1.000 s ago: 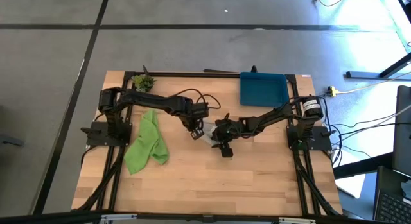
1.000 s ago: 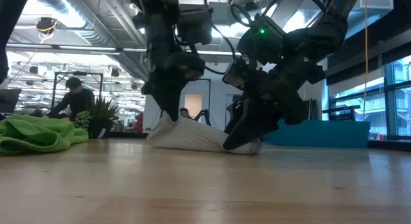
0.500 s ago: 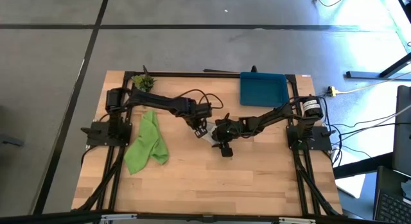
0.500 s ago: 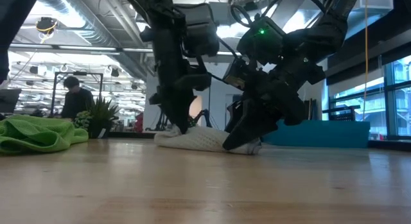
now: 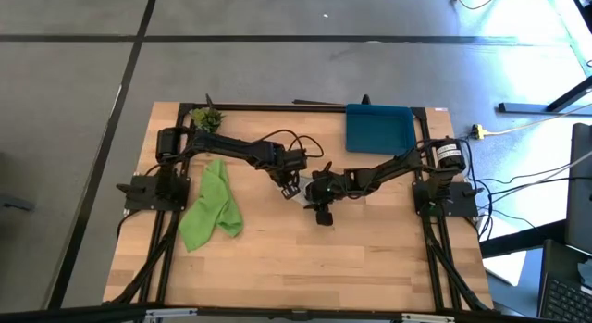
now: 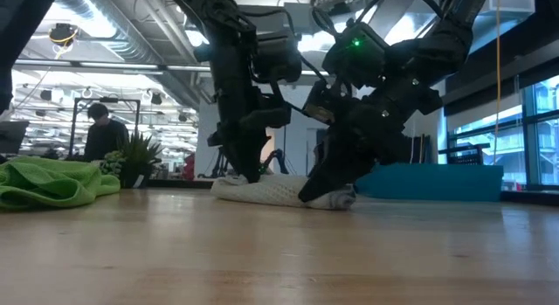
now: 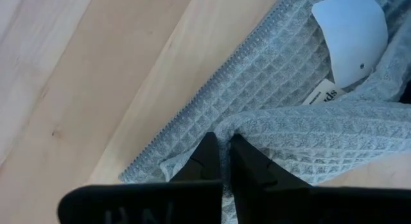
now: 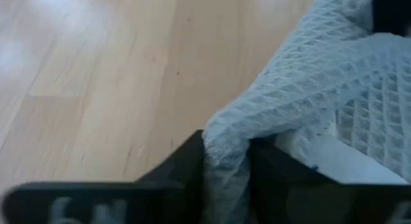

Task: Roll microfiber towels into tight, uniform cylinder then place into a basket
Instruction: Roll the gray microfiber cloth

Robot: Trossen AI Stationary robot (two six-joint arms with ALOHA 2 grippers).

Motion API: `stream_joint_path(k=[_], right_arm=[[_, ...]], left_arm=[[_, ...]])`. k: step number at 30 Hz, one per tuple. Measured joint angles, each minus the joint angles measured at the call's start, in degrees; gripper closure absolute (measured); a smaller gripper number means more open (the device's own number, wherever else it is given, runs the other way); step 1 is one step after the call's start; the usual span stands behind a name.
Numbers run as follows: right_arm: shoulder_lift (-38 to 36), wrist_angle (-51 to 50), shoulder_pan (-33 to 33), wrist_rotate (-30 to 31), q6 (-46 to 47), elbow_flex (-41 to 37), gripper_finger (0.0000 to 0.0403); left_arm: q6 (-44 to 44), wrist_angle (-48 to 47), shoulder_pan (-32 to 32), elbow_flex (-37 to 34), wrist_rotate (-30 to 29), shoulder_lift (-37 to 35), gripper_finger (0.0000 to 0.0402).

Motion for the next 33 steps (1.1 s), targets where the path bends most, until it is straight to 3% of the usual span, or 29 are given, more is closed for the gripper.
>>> stream_joint_path(k=[4, 16, 22, 33], right_arm=[[-1.03, -1.03, -1.45, -3.62, 1.67, -0.04, 0.0372], [-5.47, -4.71, -11.53, -24.60, 14.27, -0.20, 0.0366], [-5.51, -5.39, -15.68, -25.82, 17.83, -0.16, 0.0366], [-5.50, -7.60, -18.38, -18.01, 19.81, -0.03, 0.0366]], left_arm=[[0.41, -0.16, -0.81, -0.04, -0.42, 0.04, 0.0400], [5.22, -0.65, -5.18, -0.14, -1.21, 0.13, 0.0400], [7.37, -1.00, -6.77, -0.19, -2.29, 0.13, 0.0400], [12.67, -1.10, -7.77, -0.22, -2.26, 0.15, 0.0400]])
